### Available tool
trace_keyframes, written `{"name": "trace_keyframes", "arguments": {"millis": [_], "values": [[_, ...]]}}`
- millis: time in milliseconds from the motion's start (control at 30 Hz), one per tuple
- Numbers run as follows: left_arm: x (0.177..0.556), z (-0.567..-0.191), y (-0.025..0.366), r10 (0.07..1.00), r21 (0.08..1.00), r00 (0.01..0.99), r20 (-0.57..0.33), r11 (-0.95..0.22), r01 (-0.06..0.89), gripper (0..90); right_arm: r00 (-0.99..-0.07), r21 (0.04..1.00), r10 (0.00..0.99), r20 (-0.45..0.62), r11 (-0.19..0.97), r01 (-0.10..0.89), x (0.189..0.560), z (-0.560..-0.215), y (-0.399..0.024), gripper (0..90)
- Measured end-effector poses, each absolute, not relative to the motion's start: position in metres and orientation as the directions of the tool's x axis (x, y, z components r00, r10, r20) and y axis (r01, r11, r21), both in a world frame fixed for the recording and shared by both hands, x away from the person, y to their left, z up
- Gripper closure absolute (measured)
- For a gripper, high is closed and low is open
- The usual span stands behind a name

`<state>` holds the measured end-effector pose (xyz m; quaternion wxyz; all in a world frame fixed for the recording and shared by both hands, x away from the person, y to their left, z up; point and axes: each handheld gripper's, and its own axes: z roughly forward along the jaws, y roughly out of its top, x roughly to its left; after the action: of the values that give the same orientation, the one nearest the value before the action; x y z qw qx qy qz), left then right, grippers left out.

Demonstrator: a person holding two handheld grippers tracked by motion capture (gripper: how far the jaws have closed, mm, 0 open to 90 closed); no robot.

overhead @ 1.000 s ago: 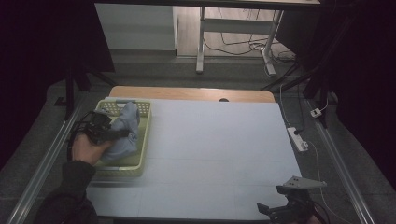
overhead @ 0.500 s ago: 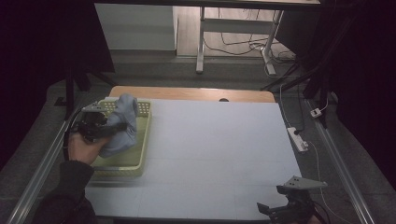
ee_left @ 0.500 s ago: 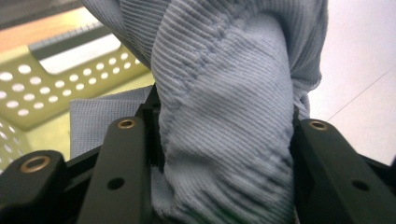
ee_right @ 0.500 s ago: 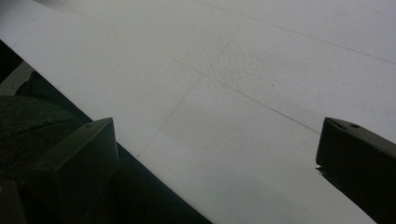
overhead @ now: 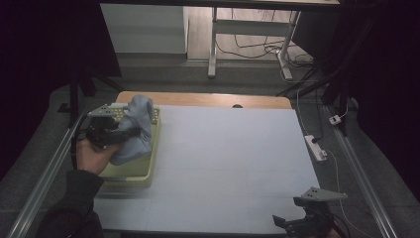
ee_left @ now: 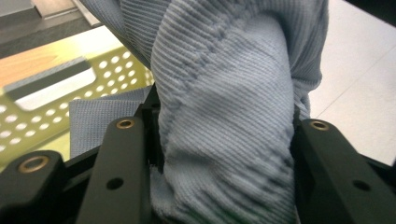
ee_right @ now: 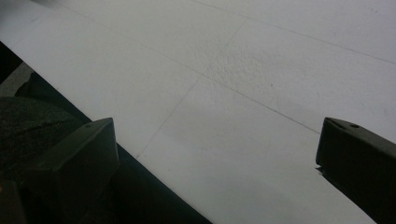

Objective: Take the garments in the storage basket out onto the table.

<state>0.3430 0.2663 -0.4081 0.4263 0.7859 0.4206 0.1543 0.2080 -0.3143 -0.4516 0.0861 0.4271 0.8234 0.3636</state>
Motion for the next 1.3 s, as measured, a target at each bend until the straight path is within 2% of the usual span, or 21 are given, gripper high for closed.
{"name": "trace_keyframes", "arguments": {"millis": [533,1300], "values": [[0.346,-0.385,0.22,0.718,0.816,0.689,-0.1,-0.337,0.469,54.4,-0.619,0.668,0.767,0.169,0.372,0.644,0.208,-0.452,-0.314,0.0],[0.365,-0.38,0.153,0.632,0.803,0.771,-0.078,-0.418,0.425,54.0,-0.622,0.669,0.764,0.175,0.371,0.644,0.208,-0.452,-0.314,0.0]]}}
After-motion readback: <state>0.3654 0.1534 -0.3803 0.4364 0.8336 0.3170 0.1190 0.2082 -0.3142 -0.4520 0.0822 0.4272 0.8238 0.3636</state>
